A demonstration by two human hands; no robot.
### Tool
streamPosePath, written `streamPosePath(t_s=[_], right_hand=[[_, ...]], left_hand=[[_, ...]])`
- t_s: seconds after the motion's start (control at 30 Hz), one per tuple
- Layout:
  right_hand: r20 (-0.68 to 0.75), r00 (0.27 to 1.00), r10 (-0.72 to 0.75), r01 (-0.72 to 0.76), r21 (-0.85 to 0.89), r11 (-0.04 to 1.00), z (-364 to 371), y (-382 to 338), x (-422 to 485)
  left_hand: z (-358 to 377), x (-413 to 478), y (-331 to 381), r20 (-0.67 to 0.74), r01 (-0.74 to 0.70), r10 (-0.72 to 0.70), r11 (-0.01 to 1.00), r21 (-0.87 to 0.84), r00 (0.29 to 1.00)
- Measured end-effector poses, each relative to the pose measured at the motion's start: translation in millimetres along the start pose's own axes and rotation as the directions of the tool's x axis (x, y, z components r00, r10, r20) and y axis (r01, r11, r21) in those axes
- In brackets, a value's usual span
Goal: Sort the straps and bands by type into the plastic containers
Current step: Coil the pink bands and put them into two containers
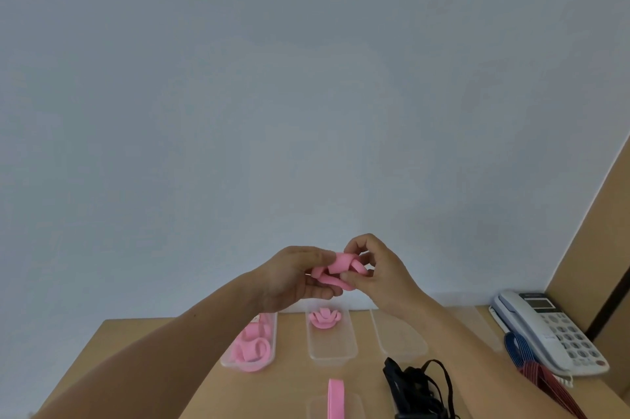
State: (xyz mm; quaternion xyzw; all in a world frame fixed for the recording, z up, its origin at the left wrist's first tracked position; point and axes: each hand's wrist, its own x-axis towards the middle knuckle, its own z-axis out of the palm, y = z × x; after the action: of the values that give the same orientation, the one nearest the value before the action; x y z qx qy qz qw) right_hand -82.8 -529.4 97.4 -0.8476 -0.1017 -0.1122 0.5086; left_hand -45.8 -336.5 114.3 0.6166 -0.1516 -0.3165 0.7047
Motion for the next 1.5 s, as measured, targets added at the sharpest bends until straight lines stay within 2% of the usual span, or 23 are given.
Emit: streamPosePath(t_s=[0.1,0.23,0.3,0.4,0.5,0.6,0.87,1.27,1.5], right_hand=[[0.048,0.998,0.046,-0.050,0.078,0.996,-6,-1,3],[0.164,0.978,0.131,-0.169,0.245,0.955,-9,-4,5],[0.149,0.973,0.174,-0.210,0.273,0.939,-5,-5,7],[0.071,0.976,0.203,-0.215,0.258,0.942,1,-3,8],[0.099,0.968,0.230,-0.247,0.226,0.942,3,0,10],[0.101,0.962,0.254,-0.265,0.122,0.956,6,-1,13],[-0.082,0.955,0.286,-0.274,0.128,0.953,24,-6,17],[-0.239,0.923,0.301,-0.302,0.033,0.953,63,-19,26],[-0.343,0.894,0.287,-0.334,-0.086,0.939,80,6,24]], left_hand=[[-2,1,-3,0.020,-0.014,0.014,1.000,-0.009,1.000],[-9,6,-7,-0.050,-0.038,0.037,0.999,-0.022,0.998],[-13,5,-9,-0.061,-0.043,0.041,0.999,-0.025,0.997],[-16,5,-10,-0.078,-0.070,0.070,0.998,-0.003,0.995],[-19,5,-12,-0.096,-0.095,0.099,0.995,0.042,0.990],[-19,6,-18,-0.119,-0.119,0.132,0.986,0.114,0.984],[-27,10,-27,-0.262,-0.214,0.238,0.970,0.118,0.935],[-63,9,-34,-0.239,-0.213,0.217,0.976,0.044,0.946],[-70,20,-55,-0.242,-0.189,0.188,0.982,0.019,0.952]])
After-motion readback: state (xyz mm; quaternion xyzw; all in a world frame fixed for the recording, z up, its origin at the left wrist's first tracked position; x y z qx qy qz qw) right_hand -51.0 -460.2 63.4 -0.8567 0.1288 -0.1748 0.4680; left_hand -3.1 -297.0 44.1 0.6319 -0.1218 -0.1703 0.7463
